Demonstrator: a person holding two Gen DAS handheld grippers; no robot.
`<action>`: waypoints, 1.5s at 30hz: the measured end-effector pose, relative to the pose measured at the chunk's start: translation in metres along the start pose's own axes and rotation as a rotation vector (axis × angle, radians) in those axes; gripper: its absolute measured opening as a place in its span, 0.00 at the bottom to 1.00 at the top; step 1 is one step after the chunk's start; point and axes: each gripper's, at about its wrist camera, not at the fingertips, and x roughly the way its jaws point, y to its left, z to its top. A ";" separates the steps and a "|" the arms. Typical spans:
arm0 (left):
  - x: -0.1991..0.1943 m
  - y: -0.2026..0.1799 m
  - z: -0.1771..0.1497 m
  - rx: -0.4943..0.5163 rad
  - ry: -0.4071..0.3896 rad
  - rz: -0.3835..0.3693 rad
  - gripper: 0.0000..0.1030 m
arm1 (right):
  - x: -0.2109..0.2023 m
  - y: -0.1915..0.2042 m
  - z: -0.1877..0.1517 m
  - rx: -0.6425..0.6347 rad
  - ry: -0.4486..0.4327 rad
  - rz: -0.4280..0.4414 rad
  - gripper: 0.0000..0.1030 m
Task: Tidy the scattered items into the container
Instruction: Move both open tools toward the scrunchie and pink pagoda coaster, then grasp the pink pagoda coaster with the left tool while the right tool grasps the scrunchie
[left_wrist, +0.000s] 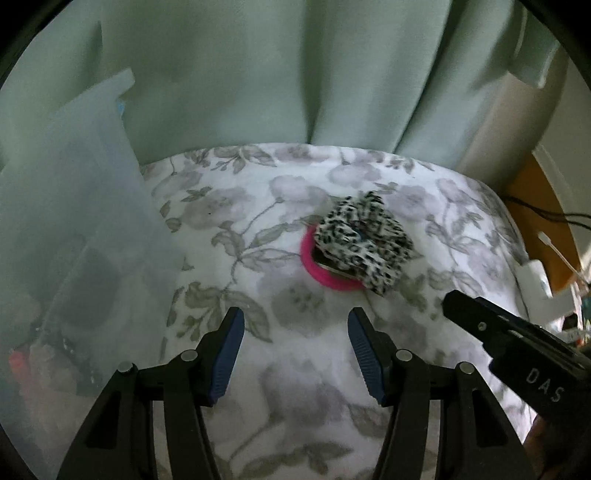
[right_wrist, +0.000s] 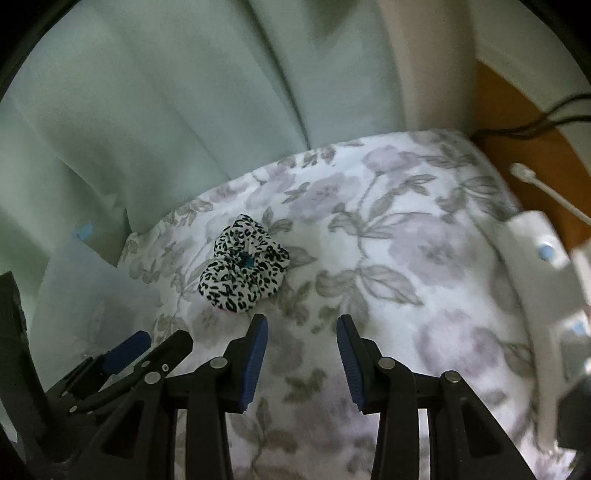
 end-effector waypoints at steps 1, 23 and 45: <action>0.003 0.001 0.001 -0.003 0.000 -0.001 0.58 | 0.005 0.002 0.003 -0.008 0.005 0.005 0.41; 0.044 0.013 0.007 -0.042 0.010 -0.027 0.58 | 0.077 0.033 0.036 -0.144 0.007 0.027 0.20; 0.063 -0.032 0.029 0.117 -0.034 -0.105 0.70 | 0.017 -0.056 0.016 0.098 -0.031 -0.079 0.14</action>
